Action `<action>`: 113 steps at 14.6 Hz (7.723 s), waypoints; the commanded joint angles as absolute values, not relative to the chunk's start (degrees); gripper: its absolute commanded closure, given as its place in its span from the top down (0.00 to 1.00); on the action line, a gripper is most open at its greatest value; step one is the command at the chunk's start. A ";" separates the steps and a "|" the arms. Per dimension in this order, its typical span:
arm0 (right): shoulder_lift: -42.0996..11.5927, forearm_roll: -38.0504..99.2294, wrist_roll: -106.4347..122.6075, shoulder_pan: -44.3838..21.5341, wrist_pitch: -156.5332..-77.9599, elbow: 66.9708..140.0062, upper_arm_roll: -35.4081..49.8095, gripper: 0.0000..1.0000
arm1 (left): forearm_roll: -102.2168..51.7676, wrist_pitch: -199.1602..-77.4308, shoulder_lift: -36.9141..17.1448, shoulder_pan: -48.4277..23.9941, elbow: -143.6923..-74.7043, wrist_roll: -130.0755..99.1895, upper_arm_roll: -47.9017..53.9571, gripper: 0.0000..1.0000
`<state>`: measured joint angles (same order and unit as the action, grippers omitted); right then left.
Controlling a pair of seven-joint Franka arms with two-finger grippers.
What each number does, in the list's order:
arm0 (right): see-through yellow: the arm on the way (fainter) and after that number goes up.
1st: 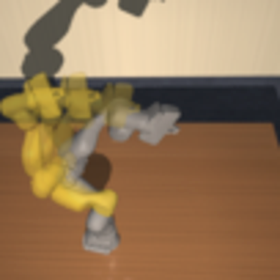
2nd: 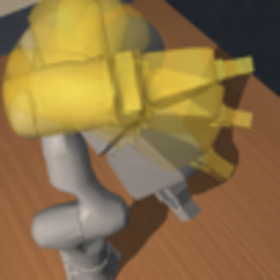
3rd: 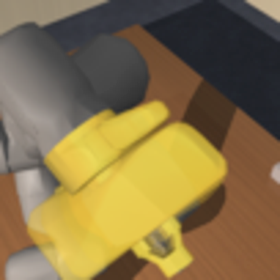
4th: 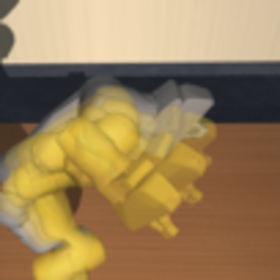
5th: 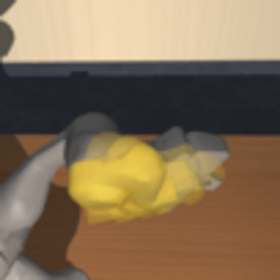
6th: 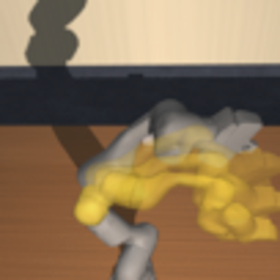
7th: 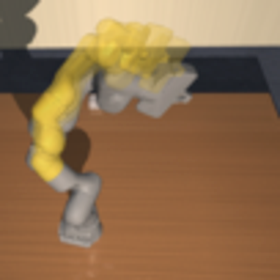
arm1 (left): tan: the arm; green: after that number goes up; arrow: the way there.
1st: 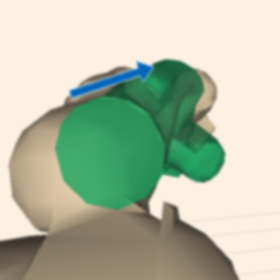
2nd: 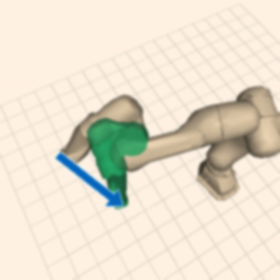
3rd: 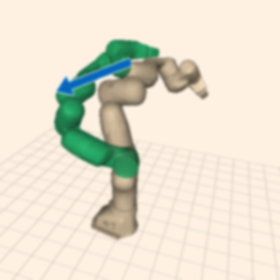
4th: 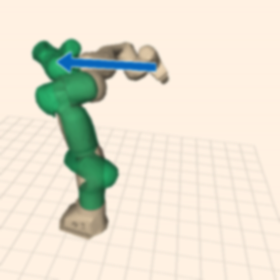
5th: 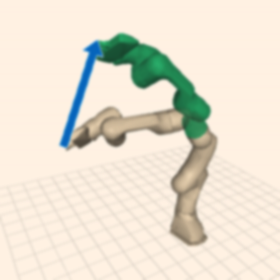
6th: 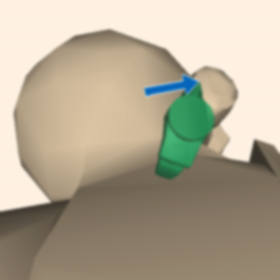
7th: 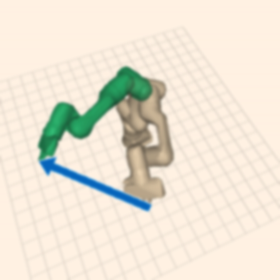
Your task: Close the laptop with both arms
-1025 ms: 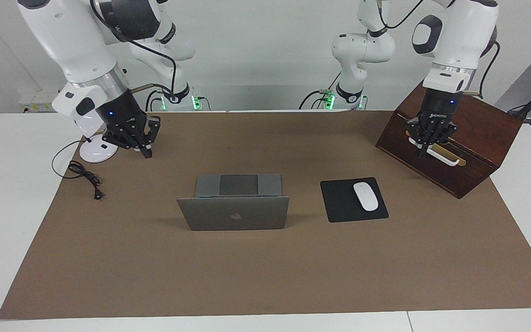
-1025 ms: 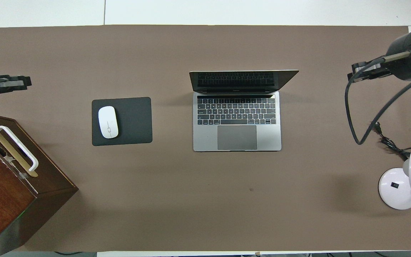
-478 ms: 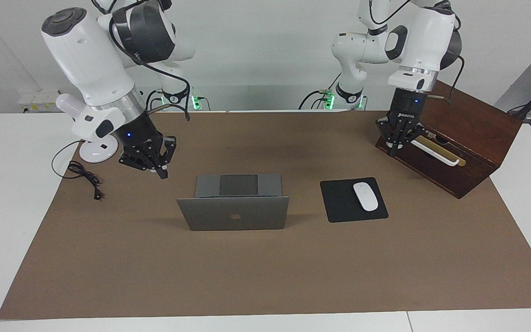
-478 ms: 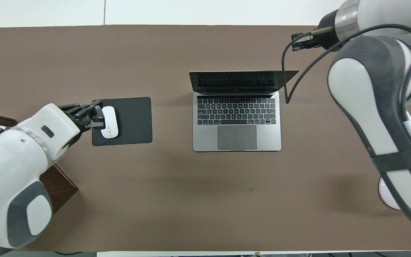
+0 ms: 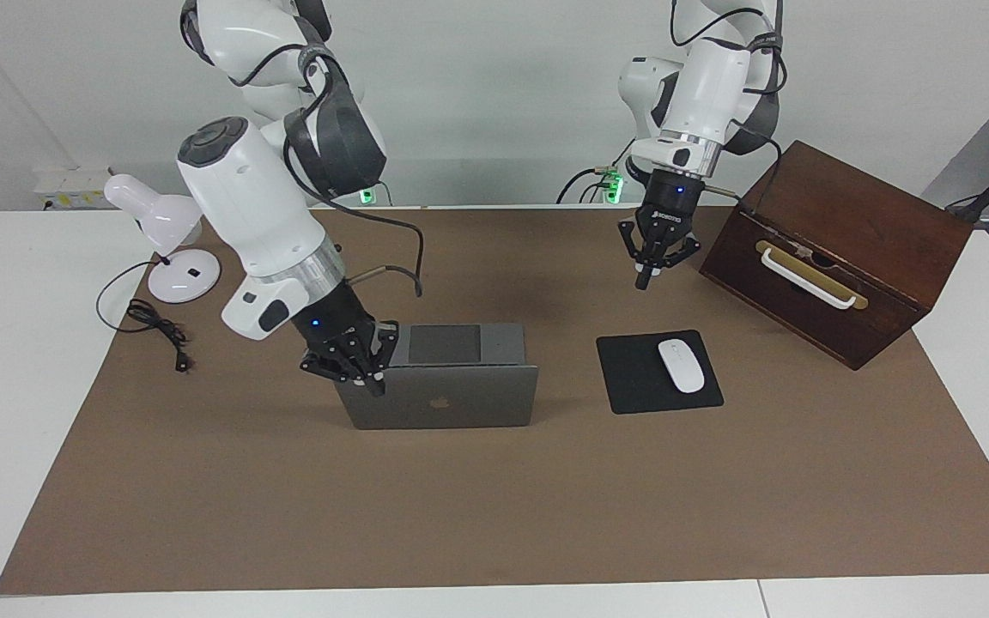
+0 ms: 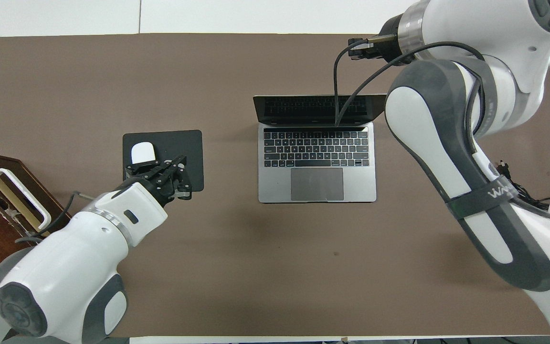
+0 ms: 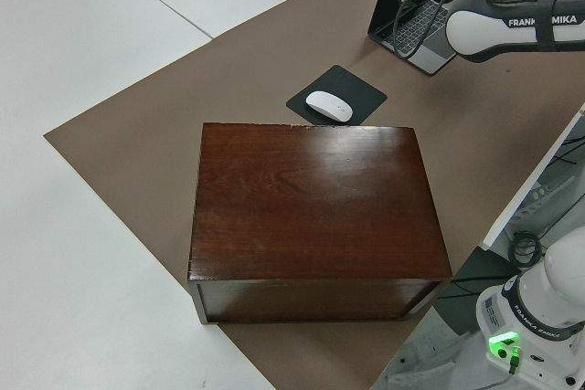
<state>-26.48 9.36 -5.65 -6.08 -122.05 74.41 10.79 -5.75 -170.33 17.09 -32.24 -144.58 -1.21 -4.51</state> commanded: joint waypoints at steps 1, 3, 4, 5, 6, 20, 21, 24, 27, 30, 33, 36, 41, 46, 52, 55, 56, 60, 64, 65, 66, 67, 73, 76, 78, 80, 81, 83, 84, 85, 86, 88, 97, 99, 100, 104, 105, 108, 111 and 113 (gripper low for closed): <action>-27.60 10.99 -6.24 -5.63 -123.31 74.79 11.07 0.00 | -6.33 -177.70 14.52 -36.29 -147.21 -2.72 -5.36 0.00; -28.12 10.99 -6.15 -5.71 -123.22 76.19 11.07 0.00 | -6.33 -183.92 10.31 -38.75 -147.48 -4.04 -5.36 0.00; -28.39 10.99 -6.15 -5.63 -123.40 77.33 11.07 0.00 | -6.33 -187.44 7.76 -40.24 -147.57 -5.26 -5.36 0.00; -28.39 10.90 -6.24 -6.06 -123.40 77.69 11.07 0.00 | -6.33 -189.47 6.26 -41.38 -147.57 -6.49 -5.36 0.00; -28.39 10.81 -6.24 -6.93 -123.40 78.04 10.99 0.00 | -6.33 -190.01 5.72 -41.66 -147.66 -6.68 -5.36 0.00; -28.30 12.39 -6.24 -6.59 -120.41 79.37 11.07 0.00 | -6.33 -200.83 -9.65 -46.93 -143.88 -6.68 -5.45 0.00; -28.30 12.48 -6.24 -6.59 -120.15 79.28 11.07 0.00 | -6.33 -200.83 -10.45 -47.11 -143.35 -6.68 -5.45 0.00; -28.30 15.63 -6.24 -6.07 -116.55 78.93 11.07 0.00 | -6.33 -200.74 -12.47 -47.99 -142.30 -6.68 -5.45 0.00; -28.21 15.56 -6.24 -6.24 -116.01 78.58 11.07 0.00 | -6.24 -200.83 -15.11 -48.08 -141.07 -6.59 -5.54 0.00; -28.21 15.47 -6.24 -6.42 -116.02 78.66 10.99 0.00 | -5.89 -200.83 -16.96 -48.43 -140.45 -6.50 -5.54 0.00; -28.21 15.38 -6.33 -6.59 -116.02 78.66 10.99 0.00 | -5.80 -200.83 -17.14 -48.95 -140.80 -6.24 -5.71 0.00; -28.21 15.21 -6.33 -6.59 -115.93 78.66 10.99 0.00 | -5.80 -200.83 -17.05 -49.22 -141.41 -5.98 -5.71 0.00; -27.86 15.21 -6.42 -7.12 -114.79 79.98 10.99 0.00 | -5.63 -200.83 -16.79 -49.22 -143.61 -5.10 -5.71 0.00; -27.07 15.12 -6.42 -7.12 -109.34 80.76 10.90 0.00 | -5.62 -200.92 -16.52 -49.22 -144.49 -5.10 -5.80 0.00; -24.18 15.03 -6.59 -7.12 -108.90 86.65 10.90 0.00 | -5.62 -200.92 -16.26 -49.13 -145.72 -4.31 -5.80 0.00; -22.33 14.59 -6.77 -7.12 -109.69 90.96 10.90 0.00 | -5.54 -200.92 -16.17 -49.04 -146.42 -3.69 -5.80 0.00; -21.89 14.59 -6.77 -7.03 -109.69 91.75 10.90 0.00 | -5.54 -200.92 -16.17 -49.04 -146.51 -3.52 -5.80 0.00; -21.10 14.59 -6.77 -6.68 -109.95 93.68 10.81 0.00 | -5.54 -200.92 -16.08 -48.96 -147.04 -2.99 -5.89 0.00; -19.86 13.10 -6.85 -6.59 -111.00 97.20 10.72 0.00 | -5.54 -200.92 -16.08 -48.87 -147.39 -2.02 -5.89 0.00; -19.60 12.57 -6.86 -6.59 -111.35 97.82 10.72 0.00 | -5.54 -200.92 -16.08 -48.87 -147.31 -2.02 -5.89 0.00; -19.60 12.39 -6.86 -6.59 -111.62 98.26 10.72 0.00 | -5.54 -200.92 -16.17 -48.87 -147.30 -2.02 -5.89 0.00; -19.60 12.39 -6.86 -6.59 -111.80 98.78 10.72 0.00 | -5.62 -200.92 -16.17 -48.87 -147.30 -1.93 -5.89 0.00; -18.72 12.04 -6.86 -6.86 -114.95 103.61 10.81 0.00 | -5.62 -200.92 -16.61 -49.04 -147.13 -1.85 -5.89 0.00; -18.02 12.04 -6.86 -6.94 -115.93 105.55 10.72 0.00 | -5.62 -200.92 -16.61 -49.13 -147.04 -1.85 -5.89 0.00; -17.67 12.04 -6.86 -6.86 -116.37 106.26 10.72 0.00 | -5.62 -200.92 -16.70 -49.13 -147.04 -1.76 -5.89 0.00; -17.40 12.04 -6.86 -6.85 -117.07 107.22 10.72 0.00 | -5.62 -200.92 -16.70 -49.13 -147.04 -1.76 -5.89 0.00; -17.05 12.04 -6.86 -6.94 -117.77 108.01 10.81 0.00 | -5.62 -200.92 -16.70 -49.13 -147.04 -1.76 -5.89 0.00; -16.61 11.95 -6.86 -6.94 -119.09 109.42 10.81 0.00 | -5.62 -200.92 -16.70 -49.13 -147.04 -1.76 -5.89 0.00; -16.52 12.04 -6.86 -6.94 -119.44 109.77 10.81 0.00 | -5.62 -200.92 -16.70 -49.13 -147.04 -1.67 -5.89 0.00; -16.52 12.04 -6.86 -6.86 -119.44 109.86 10.81 0.00 | -5.62 -200.92 -16.70 -49.13 -146.95 -1.67 -5.89 0.00; -16.52 12.04 -6.86 -6.94 -119.53 109.86 10.81 0.00 | -5.62 -200.92 -16.70 -49.13 -146.95 -1.67 -5.89 0.00; -16.52 11.95 -6.86 -7.03 -119.71 110.13 10.81 0.00 | -5.62 -200.92 -16.70 -49.13 -146.87 -1.67 -5.89 0.00; -15.91 12.04 -6.86 -7.12 -121.38 111.97 10.90 0.00 | -5.62 -200.92 -16.96 -49.04 -146.69 -1.67 -5.89 0.00; -15.82 12.04 -6.86 -7.12 -121.55 112.24 10.90 0.00 | -5.62 -200.92 -16.96 -49.04 -146.69 -1.67 -5.89 0.00; -15.82 12.04 -6.86 -7.12 -121.29 112.15 10.90 0.00 | -5.62 -200.92 -16.96 -49.04 -146.69 -1.67 -5.89 0.00; -16.08 12.04 -6.86 -7.12 -119.80 110.22 10.81 0.00 | -5.62 -200.92 -16.96 -48.96 -146.69 -1.67 -5.89 0.00; -16.08 11.95 -6.86 -7.12 -118.84 109.34 10.72 0.00 | -5.62 -200.92 -16.96 -48.87 -146.69 -1.67 -5.89 0.00; -15.91 11.87 -6.86 -6.42 -114.01 105.92 10.55 0.00 | -5.62 -200.83 -16.87 -48.69 -146.60 -1.67 -5.89 0.00; -14.68 9.68 -6.86 -6.42 -111.45 104.68 10.55 0.00 | -5.62 -200.83 -16.09 -48.43 -146.51 -1.93 -5.80 0.00; -13.63 8.62 -6.86 -6.24 -110.31 104.15 10.46 0.00 | -5.62 -200.83 -15.65 -48.43 -146.51 -2.46 -5.80 0.00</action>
